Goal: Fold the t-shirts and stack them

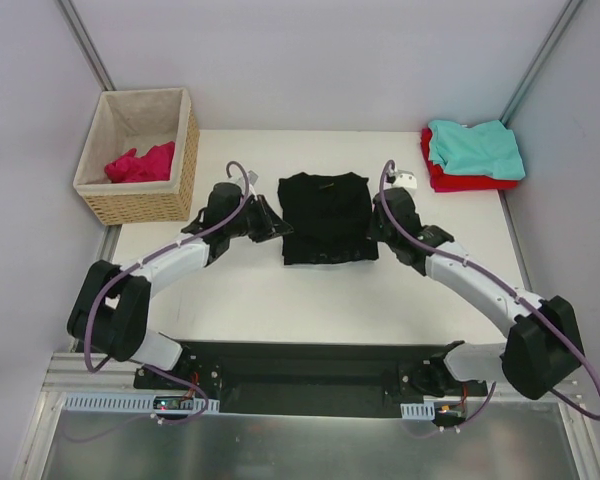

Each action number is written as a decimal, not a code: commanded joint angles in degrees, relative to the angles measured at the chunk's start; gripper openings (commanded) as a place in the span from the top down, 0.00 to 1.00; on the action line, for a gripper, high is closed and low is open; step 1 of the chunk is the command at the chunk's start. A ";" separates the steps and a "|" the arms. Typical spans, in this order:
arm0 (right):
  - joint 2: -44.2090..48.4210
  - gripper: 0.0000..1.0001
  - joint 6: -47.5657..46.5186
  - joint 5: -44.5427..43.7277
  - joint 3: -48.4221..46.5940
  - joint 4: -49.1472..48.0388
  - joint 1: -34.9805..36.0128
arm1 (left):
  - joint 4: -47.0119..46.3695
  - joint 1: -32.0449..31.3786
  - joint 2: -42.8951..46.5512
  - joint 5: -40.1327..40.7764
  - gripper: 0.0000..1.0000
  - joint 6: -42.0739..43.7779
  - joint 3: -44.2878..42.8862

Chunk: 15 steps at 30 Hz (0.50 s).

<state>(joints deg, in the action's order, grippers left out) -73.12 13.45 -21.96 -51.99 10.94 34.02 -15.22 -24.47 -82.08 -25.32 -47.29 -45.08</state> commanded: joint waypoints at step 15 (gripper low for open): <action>-23.37 0.99 -4.31 9.82 -22.45 -4.70 -9.50 | 1.60 6.89 -22.85 -3.42 1.00 4.31 -25.92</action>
<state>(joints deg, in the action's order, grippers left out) -92.71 9.96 -14.52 -68.64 8.95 25.74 -13.17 -19.11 -101.82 -27.05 -44.27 -65.04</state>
